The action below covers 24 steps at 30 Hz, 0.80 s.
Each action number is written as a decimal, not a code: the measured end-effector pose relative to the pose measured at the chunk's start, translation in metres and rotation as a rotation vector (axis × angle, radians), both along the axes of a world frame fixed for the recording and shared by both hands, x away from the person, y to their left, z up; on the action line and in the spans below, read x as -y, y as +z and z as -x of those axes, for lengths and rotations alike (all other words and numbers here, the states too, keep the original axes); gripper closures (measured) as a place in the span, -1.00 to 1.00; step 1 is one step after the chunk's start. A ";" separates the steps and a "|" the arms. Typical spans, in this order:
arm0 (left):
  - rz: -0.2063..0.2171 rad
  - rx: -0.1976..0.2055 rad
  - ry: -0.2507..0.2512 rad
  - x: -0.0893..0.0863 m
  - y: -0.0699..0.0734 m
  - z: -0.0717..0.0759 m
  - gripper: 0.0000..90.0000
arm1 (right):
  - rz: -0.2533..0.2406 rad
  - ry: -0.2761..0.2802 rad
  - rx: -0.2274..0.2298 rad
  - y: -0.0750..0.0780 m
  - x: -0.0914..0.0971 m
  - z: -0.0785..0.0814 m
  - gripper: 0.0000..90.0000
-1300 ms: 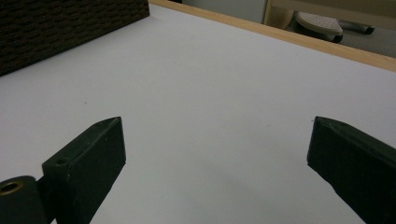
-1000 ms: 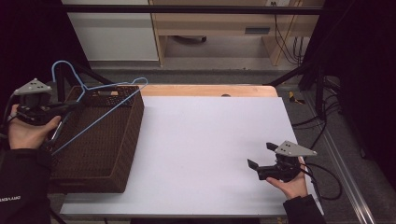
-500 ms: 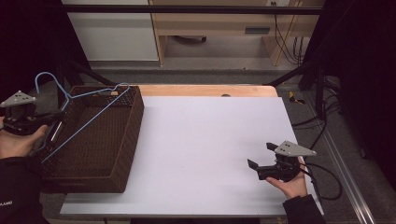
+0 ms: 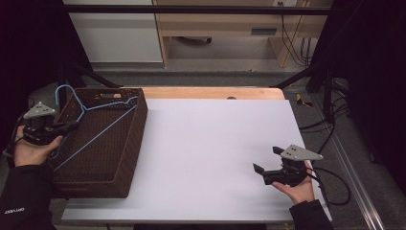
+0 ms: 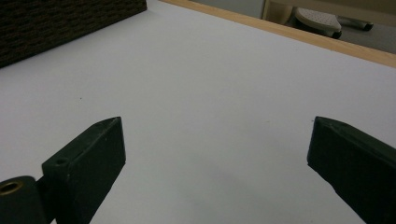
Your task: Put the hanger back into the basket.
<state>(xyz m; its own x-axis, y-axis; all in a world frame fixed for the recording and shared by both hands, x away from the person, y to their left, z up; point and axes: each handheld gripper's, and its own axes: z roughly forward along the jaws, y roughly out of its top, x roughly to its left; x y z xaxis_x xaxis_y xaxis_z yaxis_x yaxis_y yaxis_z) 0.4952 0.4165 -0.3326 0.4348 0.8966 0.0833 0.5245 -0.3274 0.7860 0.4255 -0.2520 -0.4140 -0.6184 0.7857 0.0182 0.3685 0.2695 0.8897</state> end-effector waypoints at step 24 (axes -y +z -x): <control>-0.013 -0.156 0.103 0.005 -0.030 0.002 0.54 | -0.008 -0.007 0.000 0.001 0.002 0.001 -0.89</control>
